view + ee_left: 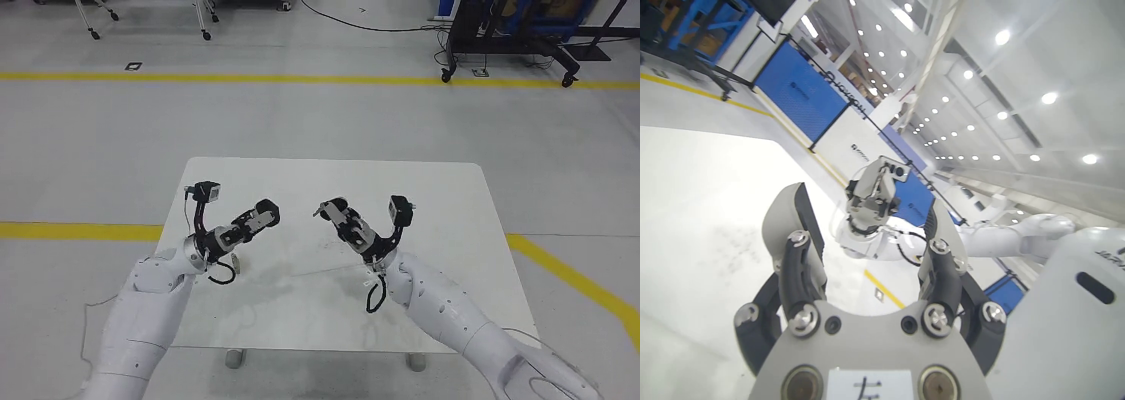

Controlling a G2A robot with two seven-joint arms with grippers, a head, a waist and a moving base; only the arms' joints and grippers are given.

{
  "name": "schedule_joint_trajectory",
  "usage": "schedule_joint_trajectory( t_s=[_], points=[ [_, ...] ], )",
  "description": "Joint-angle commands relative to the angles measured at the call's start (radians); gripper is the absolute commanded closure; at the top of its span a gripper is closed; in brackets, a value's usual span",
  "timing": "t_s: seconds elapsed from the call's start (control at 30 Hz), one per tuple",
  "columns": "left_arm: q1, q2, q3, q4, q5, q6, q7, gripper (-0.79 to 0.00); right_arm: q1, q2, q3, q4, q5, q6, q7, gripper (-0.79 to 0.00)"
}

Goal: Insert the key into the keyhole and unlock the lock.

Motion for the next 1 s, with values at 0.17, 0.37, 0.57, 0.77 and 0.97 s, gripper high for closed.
schedule_joint_trajectory(
  t_s=[0.17, 0.37, 0.57, 0.77, 0.97],
  points=[
    [-0.047, -0.004, 0.076, 0.032, 0.12, -0.027, 0.032, -0.409, 0.068, -0.004, -0.139, -0.01, 0.276, 0.0, 0.144, 0.0],
    [-0.059, -0.006, 0.102, 0.041, 0.153, -0.047, 0.062, -0.369, 0.105, -0.014, -0.18, 0.029, 0.454, 0.0, 0.304, 0.0],
    [-0.059, -0.001, 0.096, 0.045, 0.149, -0.047, 0.083, -0.274, 0.104, -0.018, -0.167, 0.039, 0.563, 0.0, 0.435, 0.0],
    [-0.061, 0.004, 0.097, 0.045, 0.15, -0.038, 0.092, -0.197, 0.09, -0.023, -0.123, 0.043, 0.649, 0.0, 0.562, 0.0],
    [-0.071, 0.006, 0.106, 0.052, 0.156, -0.027, 0.102, -0.212, 0.074, -0.032, -0.069, 0.038, 0.717, 0.0, 0.695, 0.0]
  ],
)
